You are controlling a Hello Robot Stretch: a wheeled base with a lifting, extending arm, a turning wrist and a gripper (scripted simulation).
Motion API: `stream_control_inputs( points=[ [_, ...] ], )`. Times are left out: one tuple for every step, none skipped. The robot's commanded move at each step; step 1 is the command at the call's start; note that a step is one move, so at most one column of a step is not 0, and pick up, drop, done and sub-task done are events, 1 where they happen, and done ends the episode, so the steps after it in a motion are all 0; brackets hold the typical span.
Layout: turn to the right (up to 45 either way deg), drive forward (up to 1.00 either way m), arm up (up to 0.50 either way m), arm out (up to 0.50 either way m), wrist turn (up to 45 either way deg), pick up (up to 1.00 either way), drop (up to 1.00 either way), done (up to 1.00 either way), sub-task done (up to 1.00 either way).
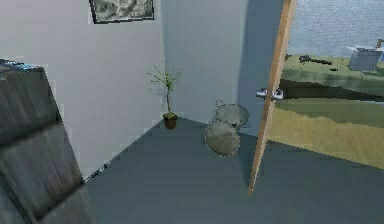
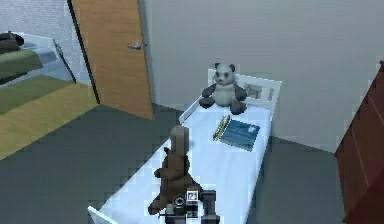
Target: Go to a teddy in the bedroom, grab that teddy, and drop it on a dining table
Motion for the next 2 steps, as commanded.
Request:
stream_control_inputs(
  points=[
    [0.0,0.00,0.00,0.00,45.0,0.00,0.00,0.00,0.00],
    [0.0,0.00,0.00,0.00,45.0,0.00,0.00,0.00,0.00]
  ],
)
